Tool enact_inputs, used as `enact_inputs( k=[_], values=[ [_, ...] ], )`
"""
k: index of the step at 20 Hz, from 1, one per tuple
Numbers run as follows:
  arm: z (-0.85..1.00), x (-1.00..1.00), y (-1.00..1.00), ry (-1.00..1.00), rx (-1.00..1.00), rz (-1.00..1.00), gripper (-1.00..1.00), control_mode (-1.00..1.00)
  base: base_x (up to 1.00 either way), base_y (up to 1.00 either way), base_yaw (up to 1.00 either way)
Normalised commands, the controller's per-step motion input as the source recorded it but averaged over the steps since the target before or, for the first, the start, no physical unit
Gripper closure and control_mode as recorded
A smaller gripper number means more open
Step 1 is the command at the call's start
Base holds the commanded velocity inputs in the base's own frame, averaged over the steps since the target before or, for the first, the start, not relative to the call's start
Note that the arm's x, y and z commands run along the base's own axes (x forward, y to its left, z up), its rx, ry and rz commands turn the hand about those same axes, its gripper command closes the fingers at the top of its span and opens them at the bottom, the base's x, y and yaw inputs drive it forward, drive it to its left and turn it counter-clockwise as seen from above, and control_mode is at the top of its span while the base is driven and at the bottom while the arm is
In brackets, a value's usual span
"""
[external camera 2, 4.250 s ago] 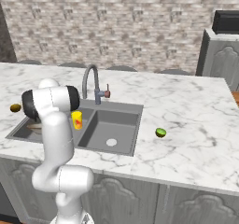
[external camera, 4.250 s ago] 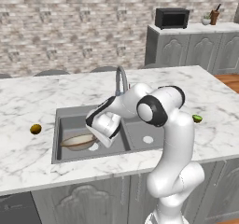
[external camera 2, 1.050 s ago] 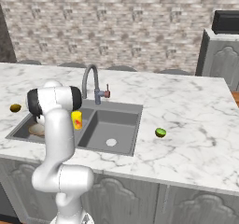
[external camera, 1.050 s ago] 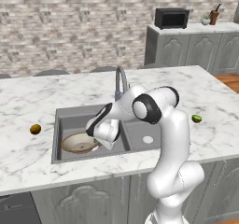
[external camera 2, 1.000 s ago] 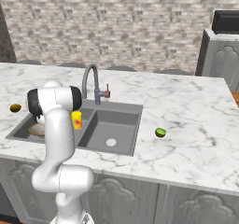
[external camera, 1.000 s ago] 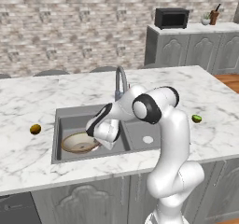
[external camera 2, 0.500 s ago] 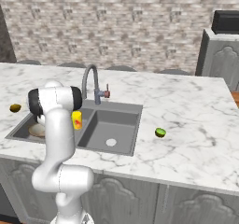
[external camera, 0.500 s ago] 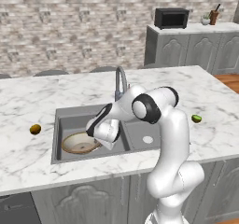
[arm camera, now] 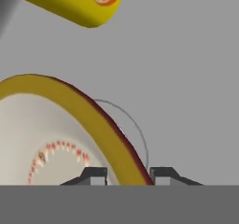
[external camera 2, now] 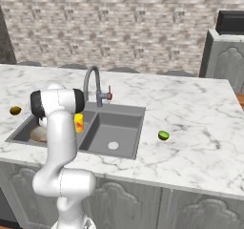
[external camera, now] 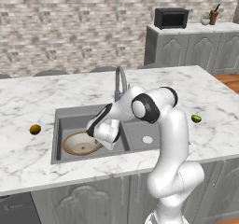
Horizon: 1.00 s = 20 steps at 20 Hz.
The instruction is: Remove the kiwi and lemon from the sink. Then move the bowl and cup from the counter to the sink for washing.
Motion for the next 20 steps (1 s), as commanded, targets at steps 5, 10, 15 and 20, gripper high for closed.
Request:
enact_inputs(
  k=[5,10,15,20],
  values=[
    [-0.17,0.03,0.08,0.0,0.0,0.0,1.0,-1.0,0.0,0.0,0.0],
    [-0.17,0.02,0.11,0.0,0.0,0.0,1.0,-1.0,0.0,0.0,0.0],
    [-0.17,0.01,0.12,0.0,0.0,0.0,1.0,-1.0,0.0,0.0,0.0],
    [-0.17,0.0,0.12,0.0,0.0,0.0,1.0,-1.0,0.0,0.0,0.0]
  ],
)
